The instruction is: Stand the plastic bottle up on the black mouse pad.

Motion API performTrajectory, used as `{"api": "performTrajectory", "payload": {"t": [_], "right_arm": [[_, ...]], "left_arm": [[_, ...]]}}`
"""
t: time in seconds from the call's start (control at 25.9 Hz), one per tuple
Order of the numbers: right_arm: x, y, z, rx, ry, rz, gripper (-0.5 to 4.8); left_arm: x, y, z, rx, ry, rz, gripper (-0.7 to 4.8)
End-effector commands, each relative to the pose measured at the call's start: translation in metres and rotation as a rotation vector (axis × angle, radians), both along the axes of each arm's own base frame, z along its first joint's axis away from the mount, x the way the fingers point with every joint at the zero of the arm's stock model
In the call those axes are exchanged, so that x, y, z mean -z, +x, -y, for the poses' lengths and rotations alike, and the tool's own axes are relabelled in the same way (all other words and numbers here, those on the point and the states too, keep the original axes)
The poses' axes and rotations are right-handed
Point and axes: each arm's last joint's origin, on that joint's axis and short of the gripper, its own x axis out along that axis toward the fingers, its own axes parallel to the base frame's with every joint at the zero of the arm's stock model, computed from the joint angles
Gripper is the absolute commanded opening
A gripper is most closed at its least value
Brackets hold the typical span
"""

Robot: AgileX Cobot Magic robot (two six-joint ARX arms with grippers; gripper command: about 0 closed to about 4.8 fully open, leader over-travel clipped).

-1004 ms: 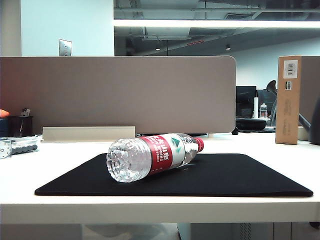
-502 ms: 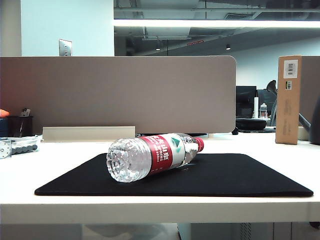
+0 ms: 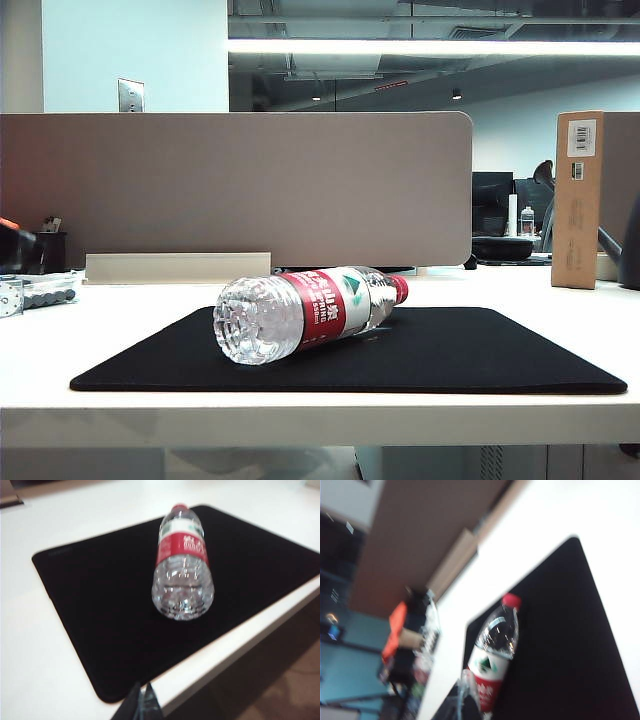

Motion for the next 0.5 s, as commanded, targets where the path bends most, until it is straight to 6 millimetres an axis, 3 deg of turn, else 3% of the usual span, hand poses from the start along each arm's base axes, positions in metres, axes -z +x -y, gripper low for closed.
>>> {"api": "performTrajectory", "payload": {"t": [0.04, 0.31, 0.42, 0.5], "right_arm": [[-0.01, 0.027, -0.012, -0.142, -0.089, -0.154, 1.3], [-0.037, 0.096, -0.061, -0.354, -0.241, -0.328, 2.74], [-0.042, 0.129, -0.09, -0.409, -0.334, -0.406, 3.01], [-0.041, 0.153, -0.109, -0.444, -0.35, -0.458, 3.96]], "left_arm": [[-0.003, 0.0, 0.0, -0.003, -0.013, 0.011, -0.04], [-0.003, 0.0, 0.0, -0.003, -0.013, 0.011, -0.04], [-0.003, 0.0, 0.0, -0.003, -0.014, 0.012, -0.04], [-0.003, 0.0, 0.0, -0.003, -0.014, 0.012, -0.04]]}}
